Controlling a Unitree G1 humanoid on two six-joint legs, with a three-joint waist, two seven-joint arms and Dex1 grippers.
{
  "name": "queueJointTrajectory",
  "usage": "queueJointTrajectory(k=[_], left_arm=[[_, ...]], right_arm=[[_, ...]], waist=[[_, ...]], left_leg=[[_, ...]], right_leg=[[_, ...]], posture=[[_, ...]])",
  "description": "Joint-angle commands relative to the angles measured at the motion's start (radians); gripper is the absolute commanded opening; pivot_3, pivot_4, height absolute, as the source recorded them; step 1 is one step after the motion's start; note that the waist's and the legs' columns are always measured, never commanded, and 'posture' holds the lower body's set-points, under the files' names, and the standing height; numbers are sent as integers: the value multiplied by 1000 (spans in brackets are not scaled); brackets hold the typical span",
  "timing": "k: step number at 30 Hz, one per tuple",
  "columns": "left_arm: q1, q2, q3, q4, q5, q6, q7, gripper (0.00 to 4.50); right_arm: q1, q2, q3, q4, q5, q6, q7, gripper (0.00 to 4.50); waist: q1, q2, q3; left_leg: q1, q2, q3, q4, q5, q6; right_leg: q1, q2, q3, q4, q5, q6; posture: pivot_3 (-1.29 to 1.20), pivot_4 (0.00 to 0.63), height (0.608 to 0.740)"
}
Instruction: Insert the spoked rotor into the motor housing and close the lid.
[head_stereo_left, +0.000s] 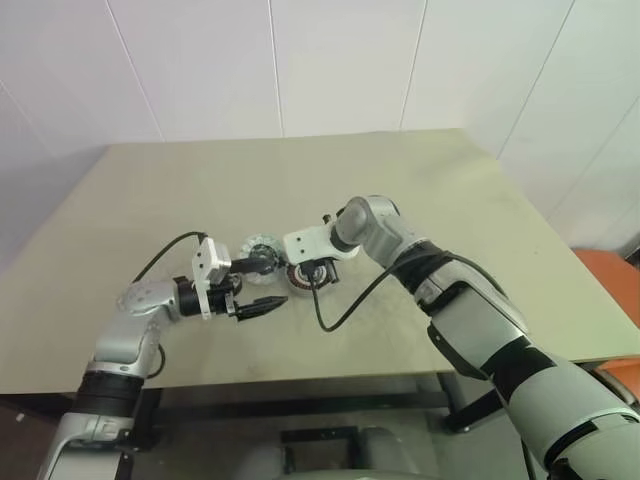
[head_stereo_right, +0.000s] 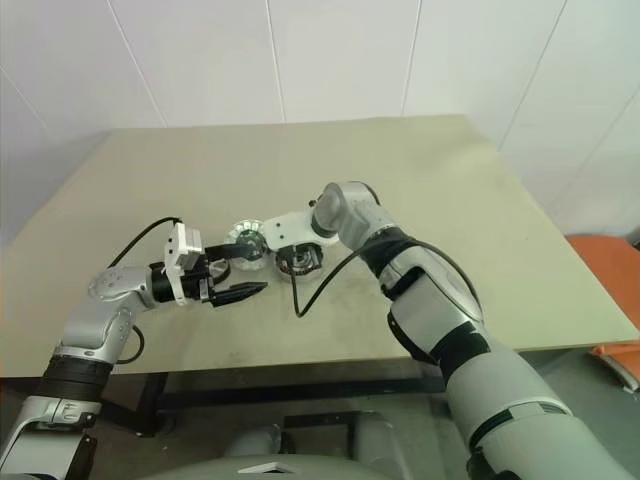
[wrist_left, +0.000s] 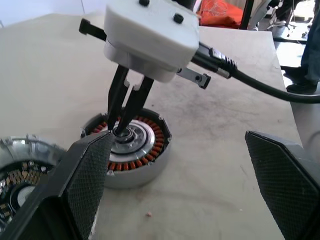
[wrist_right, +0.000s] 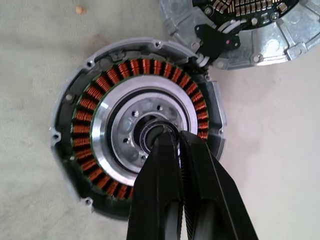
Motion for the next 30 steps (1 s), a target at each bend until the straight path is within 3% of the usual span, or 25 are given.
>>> queueJointTrajectory(k=[1,21,30], left_arm=[[-7,2,17,-26,-9,-7,8,4500],[-17,-21,3,4,1,-26,14,4500],[-4,-30,2,7,5,-37,20,4500]], right_arm=[[-39,12,-9,31,-9,-20,10,38],[-123,41,8,175,-56,-112,111,38],[-170,65,-16,224,-64,-122,70,38]], waist=[[0,0,0],[1,0,0],[0,0,0]], left_leg=[[0,0,0,0,0,0],[-1,-1,0,0,0,0],[-1,-1,0,0,0,0]], right_leg=[[0,0,0,0,0,0],[0,-1,0,-1,0,0],[0,-1,0,0,0,0]], posture=[[0,0,740],[0,0,740],[0,0,740]])
